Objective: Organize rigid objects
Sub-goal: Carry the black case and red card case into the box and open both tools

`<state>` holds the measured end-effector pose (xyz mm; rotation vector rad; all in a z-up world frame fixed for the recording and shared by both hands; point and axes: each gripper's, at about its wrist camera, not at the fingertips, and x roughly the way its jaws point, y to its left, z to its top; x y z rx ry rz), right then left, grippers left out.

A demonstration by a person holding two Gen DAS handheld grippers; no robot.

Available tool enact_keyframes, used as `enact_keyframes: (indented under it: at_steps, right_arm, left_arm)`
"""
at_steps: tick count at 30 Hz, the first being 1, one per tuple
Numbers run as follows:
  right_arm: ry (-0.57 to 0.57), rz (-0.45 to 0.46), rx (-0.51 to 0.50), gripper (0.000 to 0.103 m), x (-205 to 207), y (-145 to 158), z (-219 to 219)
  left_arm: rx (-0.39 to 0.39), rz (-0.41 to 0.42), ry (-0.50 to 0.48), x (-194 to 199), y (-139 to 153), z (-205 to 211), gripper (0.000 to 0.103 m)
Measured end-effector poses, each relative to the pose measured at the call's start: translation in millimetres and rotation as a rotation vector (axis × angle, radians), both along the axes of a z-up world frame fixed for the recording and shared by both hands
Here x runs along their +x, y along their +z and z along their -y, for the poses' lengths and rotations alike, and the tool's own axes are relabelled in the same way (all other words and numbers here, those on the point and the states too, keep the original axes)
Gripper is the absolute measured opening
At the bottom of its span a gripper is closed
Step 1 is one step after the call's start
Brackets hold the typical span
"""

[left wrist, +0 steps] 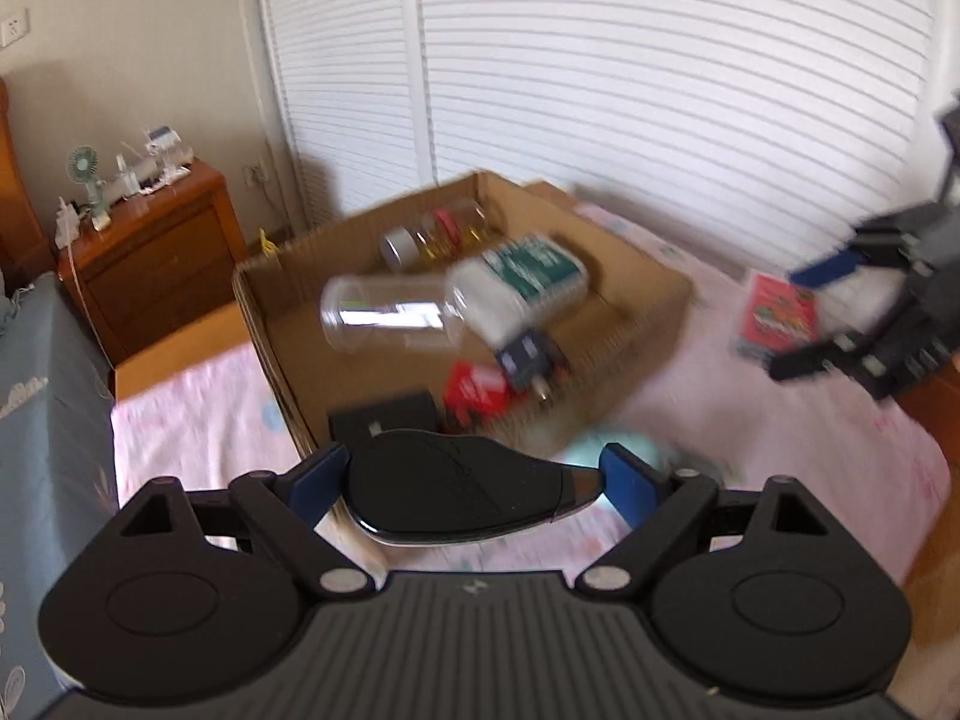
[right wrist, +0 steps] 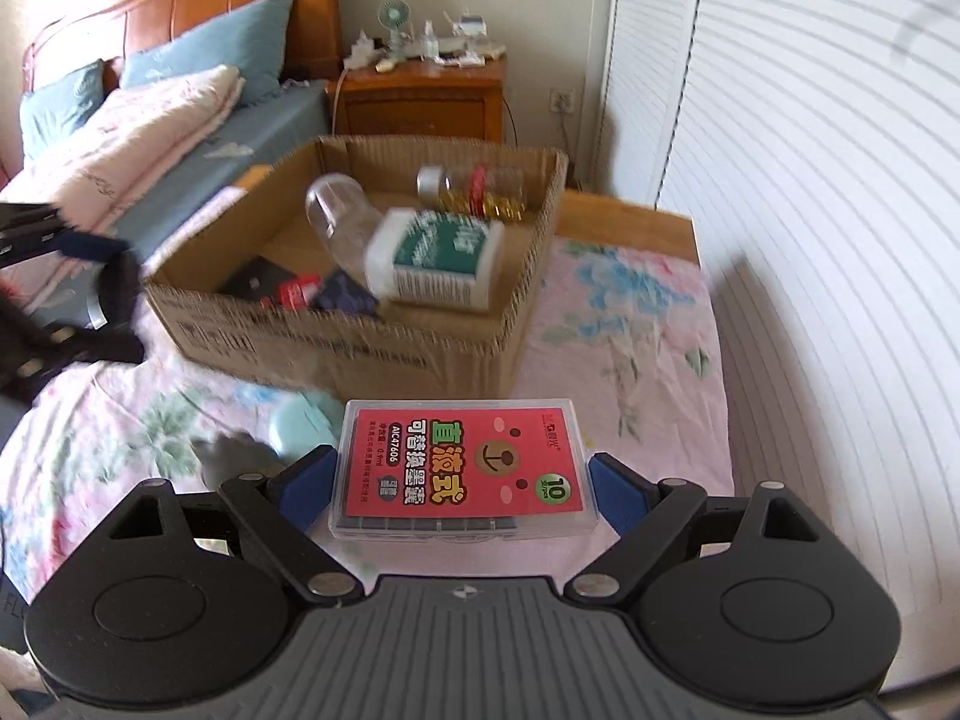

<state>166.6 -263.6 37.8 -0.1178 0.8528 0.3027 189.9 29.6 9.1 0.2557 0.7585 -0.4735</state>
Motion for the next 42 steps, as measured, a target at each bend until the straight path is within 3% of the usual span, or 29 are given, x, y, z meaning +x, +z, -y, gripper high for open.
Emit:
enact_keyframes:
  at_steps: [9,19,24,32,42]
  right_arm:
    - [0.042,0.063,0.022,0.092,12,28,-12]
    - [0.065,0.066,0.017,0.092,25,32,-25]
    - [0.07,0.064,0.029,0.092,33,36,-28]
    - [0.056,0.052,0.041,0.092,57,41,-37]
    - [0.007,0.017,0.062,0.092,110,43,-56]
  left_arm:
    - [0.009,-0.033,0.085,72,-13,9,0.09]
    - [0.003,-0.043,0.195,100,-28,8,0.094]
    - [-0.019,-0.031,0.191,83,-19,2,0.095]
    - [0.023,0.049,0.189,34,-4,3,0.1]
    - [-0.052,0.021,0.157,-26,0,0,0.101]
